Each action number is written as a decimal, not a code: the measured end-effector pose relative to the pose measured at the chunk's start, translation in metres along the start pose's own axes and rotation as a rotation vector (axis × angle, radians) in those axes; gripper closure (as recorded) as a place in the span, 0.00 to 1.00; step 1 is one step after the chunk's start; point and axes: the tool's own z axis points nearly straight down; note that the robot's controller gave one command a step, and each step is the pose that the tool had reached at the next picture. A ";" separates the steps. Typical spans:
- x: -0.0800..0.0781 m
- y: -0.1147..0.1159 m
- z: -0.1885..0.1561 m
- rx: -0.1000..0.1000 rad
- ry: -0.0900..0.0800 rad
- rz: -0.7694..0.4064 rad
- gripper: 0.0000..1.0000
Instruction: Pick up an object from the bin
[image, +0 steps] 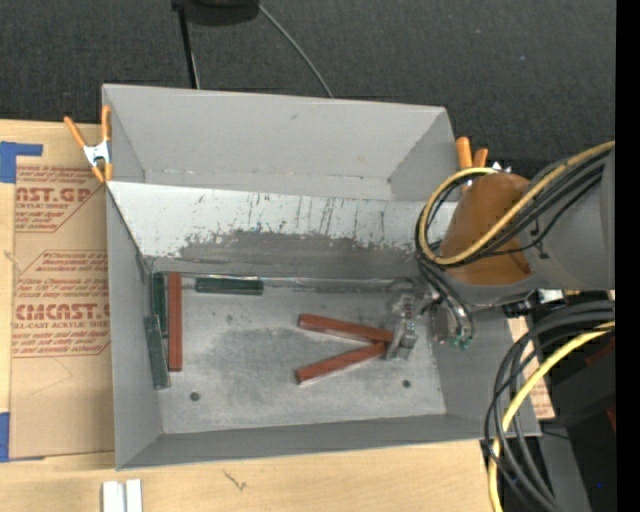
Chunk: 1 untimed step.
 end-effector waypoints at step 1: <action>0.000 0.000 0.000 0.000 0.000 0.000 1.00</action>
Offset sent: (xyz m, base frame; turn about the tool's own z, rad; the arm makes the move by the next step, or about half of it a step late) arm -0.0233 0.1066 0.0053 -0.3591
